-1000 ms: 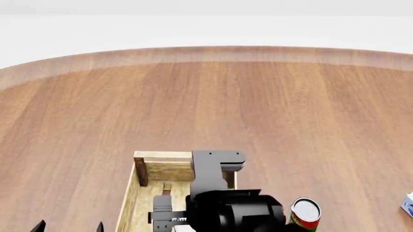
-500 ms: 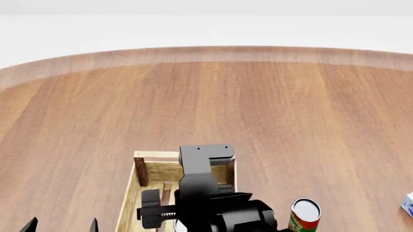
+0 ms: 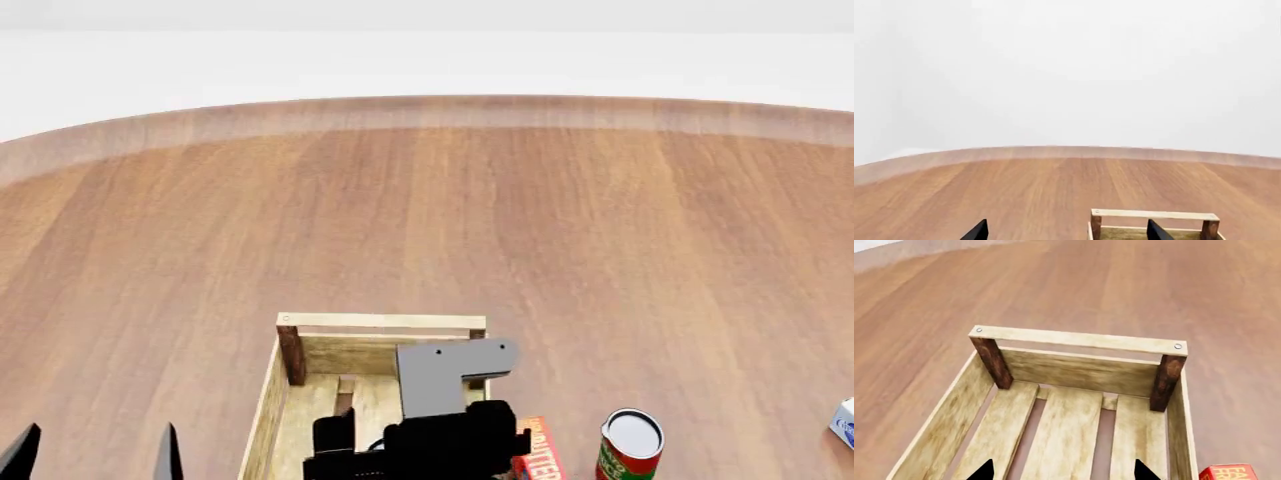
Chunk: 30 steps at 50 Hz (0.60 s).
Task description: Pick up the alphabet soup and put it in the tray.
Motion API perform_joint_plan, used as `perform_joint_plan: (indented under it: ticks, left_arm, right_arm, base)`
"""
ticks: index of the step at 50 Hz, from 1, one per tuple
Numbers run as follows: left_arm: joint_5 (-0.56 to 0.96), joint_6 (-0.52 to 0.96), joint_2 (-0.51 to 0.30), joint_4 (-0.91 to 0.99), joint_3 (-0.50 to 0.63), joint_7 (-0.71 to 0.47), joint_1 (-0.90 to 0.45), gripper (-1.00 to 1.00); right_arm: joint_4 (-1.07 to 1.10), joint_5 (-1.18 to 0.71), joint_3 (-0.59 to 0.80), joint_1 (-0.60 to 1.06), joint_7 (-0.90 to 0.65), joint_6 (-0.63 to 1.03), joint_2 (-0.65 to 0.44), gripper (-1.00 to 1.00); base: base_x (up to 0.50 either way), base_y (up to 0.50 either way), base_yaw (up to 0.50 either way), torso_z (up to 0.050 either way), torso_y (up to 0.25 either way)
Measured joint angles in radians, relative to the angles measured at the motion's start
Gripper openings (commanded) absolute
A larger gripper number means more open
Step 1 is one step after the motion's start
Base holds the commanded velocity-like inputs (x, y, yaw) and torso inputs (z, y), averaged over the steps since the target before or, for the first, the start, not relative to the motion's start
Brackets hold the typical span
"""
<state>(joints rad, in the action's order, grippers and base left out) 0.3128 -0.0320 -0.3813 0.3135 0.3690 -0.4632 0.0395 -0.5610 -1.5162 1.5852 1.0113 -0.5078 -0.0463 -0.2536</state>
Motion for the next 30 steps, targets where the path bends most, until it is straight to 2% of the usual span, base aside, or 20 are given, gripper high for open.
perform_joint_plan:
  ticks: [14, 30]
  left_arm:
    - [-0.006, 0.017, -0.014, 0.047, 0.001, -0.014, 0.003, 1.00]
    - [-0.014, 0.027, -0.026, 0.086, 0.006, -0.024, 0.007, 1.00]
  right_arm:
    - [0.346, 0.200, 0.034, -0.074, -0.213, -0.170, -0.156, 1.00]
    - [0.622, 0.391, 0.062, -0.120, -0.373, -0.270, -0.281, 1.00]
  base:
    - [0.00, 0.00, 0.00, 0.000, 0.000]
    - [0.00, 0.00, 0.00, 0.000, 0.000]
